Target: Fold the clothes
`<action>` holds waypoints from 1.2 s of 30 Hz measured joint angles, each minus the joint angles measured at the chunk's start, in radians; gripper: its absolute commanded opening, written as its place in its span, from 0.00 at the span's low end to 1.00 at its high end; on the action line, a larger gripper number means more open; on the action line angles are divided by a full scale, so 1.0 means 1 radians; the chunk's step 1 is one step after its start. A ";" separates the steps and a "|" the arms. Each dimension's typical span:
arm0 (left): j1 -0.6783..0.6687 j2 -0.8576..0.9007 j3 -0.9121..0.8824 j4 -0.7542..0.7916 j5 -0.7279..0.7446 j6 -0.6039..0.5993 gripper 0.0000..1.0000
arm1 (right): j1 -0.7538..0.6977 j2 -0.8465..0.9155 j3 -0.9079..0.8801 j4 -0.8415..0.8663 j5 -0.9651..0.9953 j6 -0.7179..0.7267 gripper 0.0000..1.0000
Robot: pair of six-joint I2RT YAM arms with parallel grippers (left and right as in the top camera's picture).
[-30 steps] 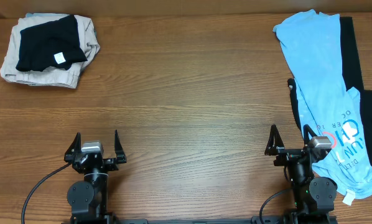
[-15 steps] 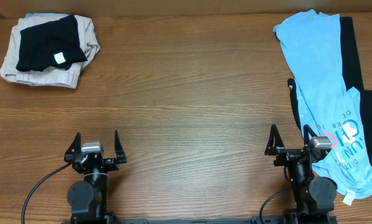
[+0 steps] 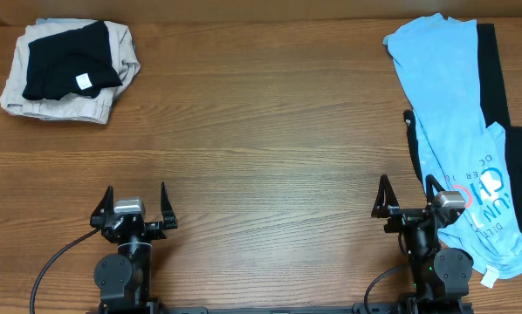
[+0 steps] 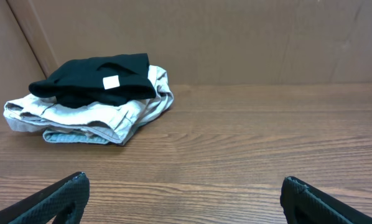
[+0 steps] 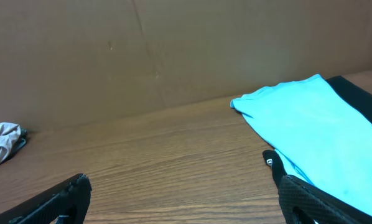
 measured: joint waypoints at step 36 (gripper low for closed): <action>0.000 0.014 0.173 0.012 0.024 -0.064 1.00 | 0.000 0.003 0.135 0.025 0.129 -0.051 1.00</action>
